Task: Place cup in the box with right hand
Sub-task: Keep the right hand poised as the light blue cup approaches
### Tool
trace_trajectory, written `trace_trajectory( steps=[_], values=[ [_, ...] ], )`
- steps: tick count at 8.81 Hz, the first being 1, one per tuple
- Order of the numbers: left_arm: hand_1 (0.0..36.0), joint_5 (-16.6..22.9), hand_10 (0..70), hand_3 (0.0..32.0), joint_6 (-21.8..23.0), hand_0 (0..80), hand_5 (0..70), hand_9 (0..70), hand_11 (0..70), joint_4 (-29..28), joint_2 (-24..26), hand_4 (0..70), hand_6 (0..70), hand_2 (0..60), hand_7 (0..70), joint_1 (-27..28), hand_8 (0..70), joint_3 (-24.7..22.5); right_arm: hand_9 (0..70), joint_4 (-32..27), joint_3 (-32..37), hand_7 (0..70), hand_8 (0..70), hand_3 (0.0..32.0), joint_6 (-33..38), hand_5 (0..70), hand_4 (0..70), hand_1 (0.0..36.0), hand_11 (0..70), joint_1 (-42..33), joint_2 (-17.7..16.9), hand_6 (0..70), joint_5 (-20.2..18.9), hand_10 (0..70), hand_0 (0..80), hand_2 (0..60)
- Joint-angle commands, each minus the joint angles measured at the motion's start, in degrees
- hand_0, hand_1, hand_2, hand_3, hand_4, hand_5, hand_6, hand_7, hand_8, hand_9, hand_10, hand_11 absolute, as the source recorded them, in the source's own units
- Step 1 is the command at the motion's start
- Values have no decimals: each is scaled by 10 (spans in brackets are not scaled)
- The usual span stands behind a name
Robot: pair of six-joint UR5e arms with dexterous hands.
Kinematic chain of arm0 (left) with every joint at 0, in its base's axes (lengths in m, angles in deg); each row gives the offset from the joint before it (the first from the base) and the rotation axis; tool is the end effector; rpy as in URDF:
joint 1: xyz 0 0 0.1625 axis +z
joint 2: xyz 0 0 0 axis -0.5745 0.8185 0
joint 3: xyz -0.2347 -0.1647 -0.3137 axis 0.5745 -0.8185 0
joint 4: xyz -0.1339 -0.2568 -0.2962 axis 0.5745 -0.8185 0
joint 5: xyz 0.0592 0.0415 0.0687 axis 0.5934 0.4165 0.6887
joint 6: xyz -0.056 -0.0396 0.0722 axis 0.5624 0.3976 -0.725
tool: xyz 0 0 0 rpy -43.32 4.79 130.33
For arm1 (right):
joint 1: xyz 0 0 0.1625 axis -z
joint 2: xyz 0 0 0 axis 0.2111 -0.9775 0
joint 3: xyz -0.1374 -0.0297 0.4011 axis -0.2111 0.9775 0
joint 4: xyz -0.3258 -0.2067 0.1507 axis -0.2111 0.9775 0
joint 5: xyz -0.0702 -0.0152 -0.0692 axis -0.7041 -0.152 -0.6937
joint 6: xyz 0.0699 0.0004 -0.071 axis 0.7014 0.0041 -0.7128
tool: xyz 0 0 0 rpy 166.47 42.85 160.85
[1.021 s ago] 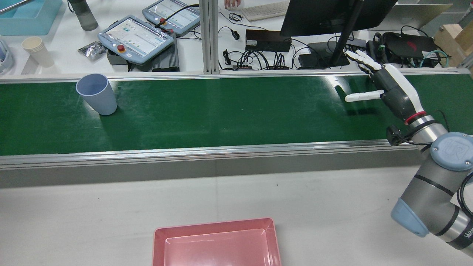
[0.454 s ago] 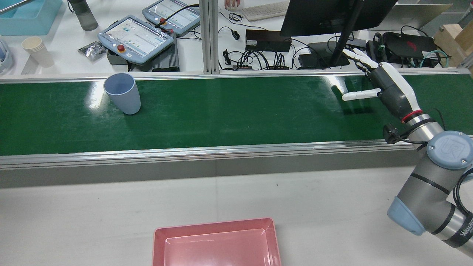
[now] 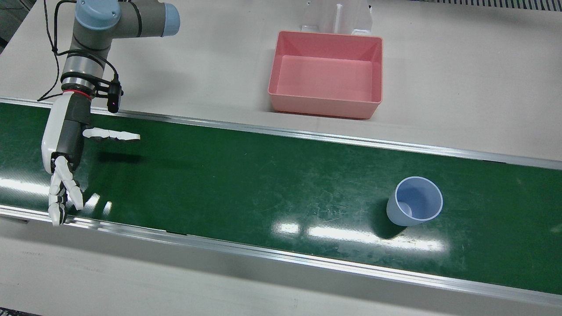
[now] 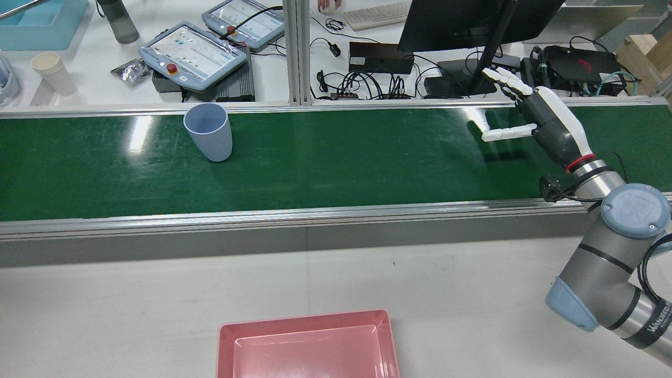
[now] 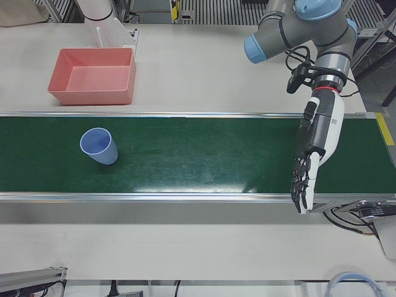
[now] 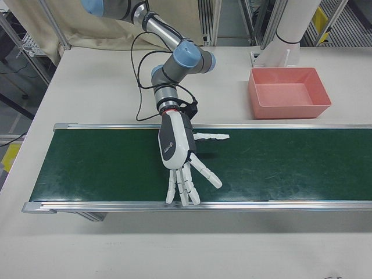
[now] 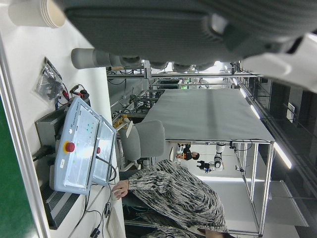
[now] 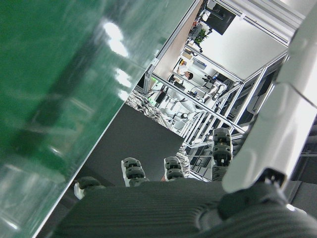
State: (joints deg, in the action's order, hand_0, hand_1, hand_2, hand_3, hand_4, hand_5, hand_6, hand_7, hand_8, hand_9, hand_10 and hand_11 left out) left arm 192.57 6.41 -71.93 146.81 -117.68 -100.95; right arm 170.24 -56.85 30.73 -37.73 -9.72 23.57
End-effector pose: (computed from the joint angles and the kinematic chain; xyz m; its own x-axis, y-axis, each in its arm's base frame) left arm -0.0401 -0.5568 0.5448 -0.9394 -0.3410 -0.0358 -0.0023 0.1106 -0.9939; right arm -0.1987 -0.5248 0.5008 -0.8616 0.0351 0.5063 -0.4897 0.2048 -0.8475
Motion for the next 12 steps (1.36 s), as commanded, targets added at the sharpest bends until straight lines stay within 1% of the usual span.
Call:
trace_trajectory(
  steps=[1, 2, 4, 6, 8, 11, 12],
  values=[
    [0, 0, 0, 0, 0, 0, 0, 0, 0, 0, 0, 0, 0, 0, 0, 0, 0, 0, 79, 0, 4, 126, 59, 272, 0, 38, 0, 119, 0, 9, 0, 3, 1, 0, 462, 32],
    [0, 0, 0, 0, 0, 0, 0, 0, 0, 0, 0, 0, 0, 0, 0, 0, 0, 0, 77, 1, 4, 119, 59, 284, 4, 38, 0, 116, 0, 9, -2, 1, 0, 0, 461, 24],
    [0, 0, 0, 0, 0, 0, 0, 0, 0, 0, 0, 0, 0, 0, 0, 0, 0, 0, 78, 1, 4, 126, 57, 274, 4, 36, 0, 114, 0, 9, -1, 1, 1, 0, 461, 20],
    [0, 0, 0, 0, 0, 0, 0, 0, 0, 0, 0, 0, 0, 0, 0, 0, 0, 0, 82, 1, 10, 142, 58, 272, 3, 34, 0, 112, 0, 9, 0, 4, 2, 0, 461, 25],
    [0, 0, 0, 0, 0, 0, 0, 0, 0, 0, 0, 0, 0, 0, 0, 0, 0, 0, 80, 1, 10, 134, 58, 266, 4, 35, 0, 112, 0, 9, -2, 3, 6, 0, 462, 24],
    [0, 0, 0, 0, 0, 0, 0, 0, 0, 0, 0, 0, 0, 0, 0, 0, 0, 0, 83, 0, 17, 141, 59, 258, 5, 35, 0, 112, 0, 10, 0, 5, 7, 0, 460, 30],
    [0, 0, 0, 0, 0, 0, 0, 0, 0, 0, 0, 0, 0, 0, 0, 0, 0, 0, 82, 0, 18, 138, 60, 260, 5, 35, 0, 111, 0, 10, 0, 5, 7, 0, 460, 26]
  ],
)
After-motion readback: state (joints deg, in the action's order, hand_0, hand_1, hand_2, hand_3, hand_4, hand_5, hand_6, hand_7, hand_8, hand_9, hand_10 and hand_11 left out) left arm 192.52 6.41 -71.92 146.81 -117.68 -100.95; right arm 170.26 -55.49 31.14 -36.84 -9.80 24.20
